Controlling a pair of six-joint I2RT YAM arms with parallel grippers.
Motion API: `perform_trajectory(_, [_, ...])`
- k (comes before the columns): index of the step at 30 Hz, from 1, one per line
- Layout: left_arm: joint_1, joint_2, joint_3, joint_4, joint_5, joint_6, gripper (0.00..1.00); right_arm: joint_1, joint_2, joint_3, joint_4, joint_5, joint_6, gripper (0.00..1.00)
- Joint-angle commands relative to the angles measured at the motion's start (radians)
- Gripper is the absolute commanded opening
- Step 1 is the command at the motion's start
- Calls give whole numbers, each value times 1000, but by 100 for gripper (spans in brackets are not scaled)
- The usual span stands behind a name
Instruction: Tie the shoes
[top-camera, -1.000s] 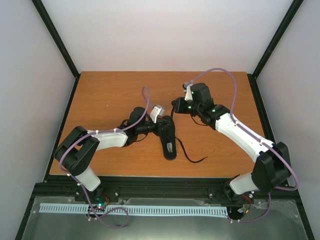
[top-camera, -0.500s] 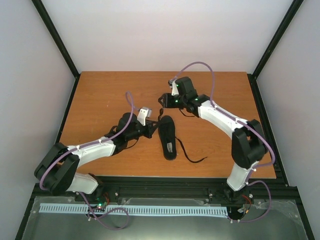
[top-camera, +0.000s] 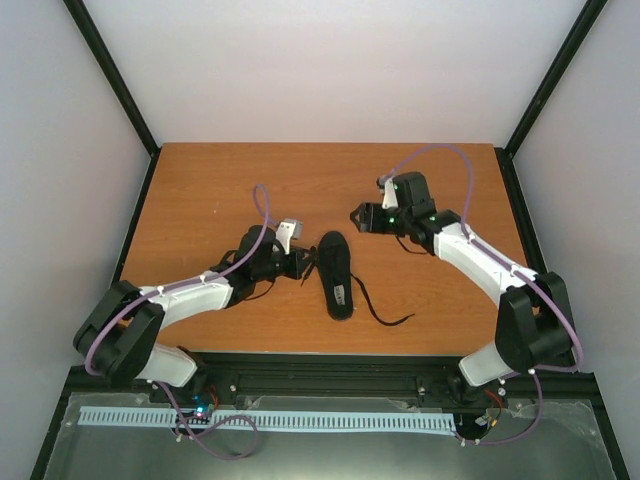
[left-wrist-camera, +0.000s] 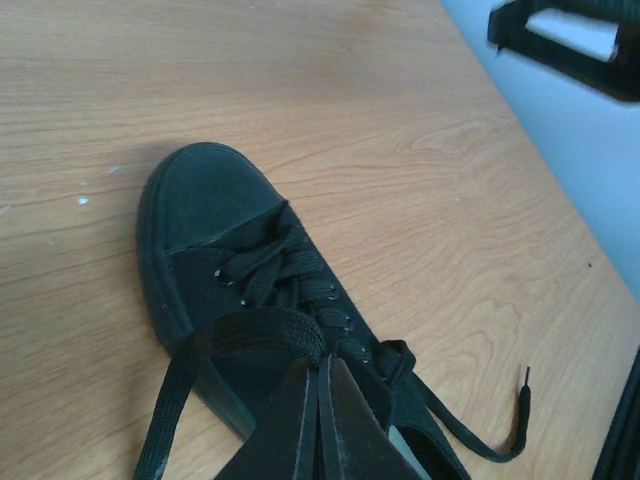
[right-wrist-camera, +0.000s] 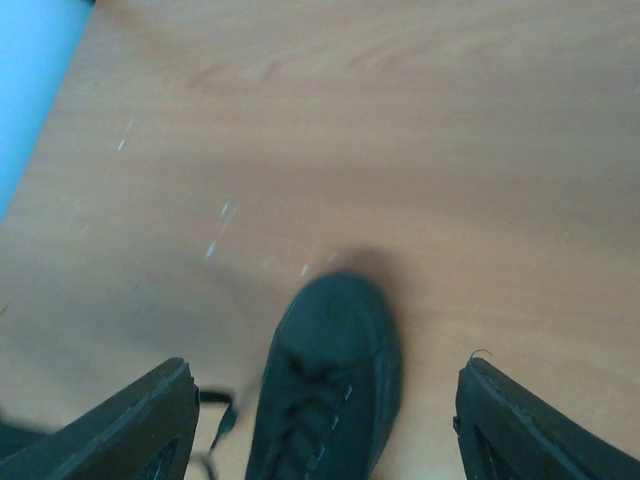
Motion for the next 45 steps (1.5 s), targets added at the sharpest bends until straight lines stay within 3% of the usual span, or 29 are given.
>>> perform_trajectory(1, [9,42,37,107,114,70,1,11,-54,-126,55,-242,4,70])
perform_trajectory(5, [9,89,62,123,220,148,1,11,-61,-200,122,-314,127,71])
perform_trajectory(11, [8,81,87,94,197,145,1,11,-130,-240,-128,79,109,66])
perform_trajectory(18, [8,84,112,87,234,134,1,99,-268,-412,-208,97,139,56])
perform_trajectory(22, [8,85,119,96,300,158,1,110,-364,-488,-81,1,117,57])
perform_trajectory(25, [8,79,116,86,330,186,1,105,-361,-455,25,-108,160,59])
perform_trajectory(33, [9,90,122,66,403,225,1,103,-225,-400,358,-288,518,50])
perform_trajectory(40, [5,107,135,69,412,233,1,139,-171,-331,372,-303,545,49])
perform_trajectory(45, [2,119,144,82,409,228,1,146,-130,-311,353,-314,560,39])
